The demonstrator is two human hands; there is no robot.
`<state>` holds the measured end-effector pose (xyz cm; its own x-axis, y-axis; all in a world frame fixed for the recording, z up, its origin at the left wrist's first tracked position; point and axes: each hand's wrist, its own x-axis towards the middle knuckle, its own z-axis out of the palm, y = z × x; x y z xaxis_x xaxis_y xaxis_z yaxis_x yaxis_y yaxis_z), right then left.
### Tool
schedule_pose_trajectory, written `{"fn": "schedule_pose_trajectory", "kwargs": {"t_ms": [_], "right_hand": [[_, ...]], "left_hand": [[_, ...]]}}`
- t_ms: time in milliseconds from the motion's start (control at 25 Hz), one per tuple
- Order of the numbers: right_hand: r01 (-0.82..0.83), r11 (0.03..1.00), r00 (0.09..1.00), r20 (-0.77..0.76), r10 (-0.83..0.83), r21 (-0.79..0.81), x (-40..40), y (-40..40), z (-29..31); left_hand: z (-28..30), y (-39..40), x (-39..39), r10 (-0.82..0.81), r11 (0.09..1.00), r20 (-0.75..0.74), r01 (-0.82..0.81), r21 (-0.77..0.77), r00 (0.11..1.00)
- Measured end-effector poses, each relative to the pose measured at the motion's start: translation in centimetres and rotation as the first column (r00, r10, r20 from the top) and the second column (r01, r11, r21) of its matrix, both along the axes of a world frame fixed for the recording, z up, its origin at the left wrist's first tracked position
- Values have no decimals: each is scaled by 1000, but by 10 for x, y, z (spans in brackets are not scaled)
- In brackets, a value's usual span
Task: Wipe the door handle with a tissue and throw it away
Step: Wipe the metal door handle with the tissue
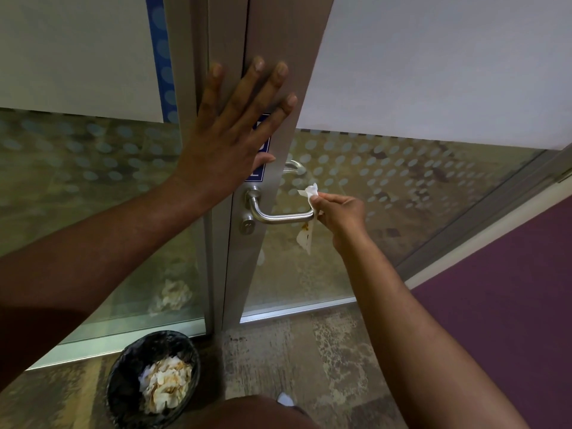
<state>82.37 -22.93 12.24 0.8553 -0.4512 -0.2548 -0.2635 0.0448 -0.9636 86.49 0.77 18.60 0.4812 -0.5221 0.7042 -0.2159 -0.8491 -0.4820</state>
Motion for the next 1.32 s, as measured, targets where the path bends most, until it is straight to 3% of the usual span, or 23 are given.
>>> {"fn": "schedule_pose_trajectory", "kwargs": {"t_ms": [120,280,600,760,1120,1320], "right_hand": [[-5,956,998,-56,22,292,0,-3,-4],[80,716,996,-85,-29,693,-13,10,-12],[135,384,985,-82,-152,913,-45,73,-25],[99,359,991,-61,-118,928,-50,101,-26],[108,425,993,-80,-83,898,-53,93,-24],[104,375,992,-69,-107,921,-41,115,-24]], "left_hand": [[-1,1,0,-10,1000,-13,9,-10,1000],[-2,1,2,-12,1000,-11,12,-7,1000],[-2,1,2,-13,1000,3,13,-3,1000],[-3,1,1,-5,1000,8,5,7,1000],[-3,1,2,15,1000,28,-16,26,1000],[-3,0,1,2,1000,14,-2,11,1000]]}}
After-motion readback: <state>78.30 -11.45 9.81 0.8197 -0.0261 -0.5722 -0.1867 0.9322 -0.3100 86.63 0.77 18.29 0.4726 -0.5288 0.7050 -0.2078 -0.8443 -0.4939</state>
